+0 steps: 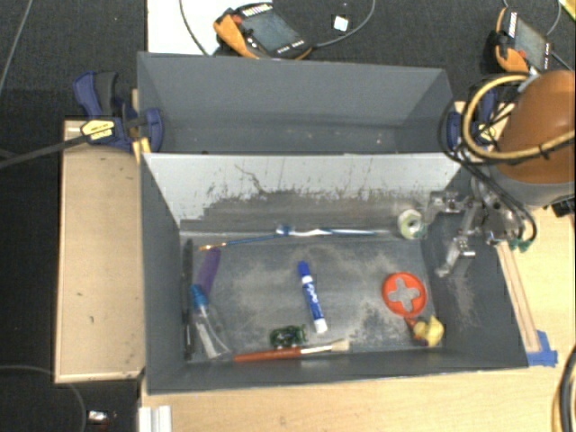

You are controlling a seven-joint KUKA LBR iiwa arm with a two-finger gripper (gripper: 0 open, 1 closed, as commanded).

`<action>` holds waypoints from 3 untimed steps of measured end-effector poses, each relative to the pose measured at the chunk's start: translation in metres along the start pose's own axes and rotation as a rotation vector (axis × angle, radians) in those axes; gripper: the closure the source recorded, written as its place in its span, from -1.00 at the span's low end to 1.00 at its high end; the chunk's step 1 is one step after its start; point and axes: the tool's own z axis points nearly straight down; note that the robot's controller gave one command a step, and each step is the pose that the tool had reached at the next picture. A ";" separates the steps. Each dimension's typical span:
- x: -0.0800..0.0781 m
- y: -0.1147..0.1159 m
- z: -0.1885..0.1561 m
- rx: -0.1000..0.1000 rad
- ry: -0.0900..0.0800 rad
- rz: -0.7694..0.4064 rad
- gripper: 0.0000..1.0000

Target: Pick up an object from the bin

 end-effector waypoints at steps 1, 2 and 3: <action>-0.002 0.001 -0.004 0.001 -0.007 -0.005 -1.00; 0.058 0.002 0.106 0.000 -0.011 0.184 -1.00; 0.074 0.018 0.052 0.002 -0.019 0.169 -1.00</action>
Offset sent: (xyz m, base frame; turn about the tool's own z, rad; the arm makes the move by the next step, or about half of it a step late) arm -0.0657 0.0026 -0.1186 0.2028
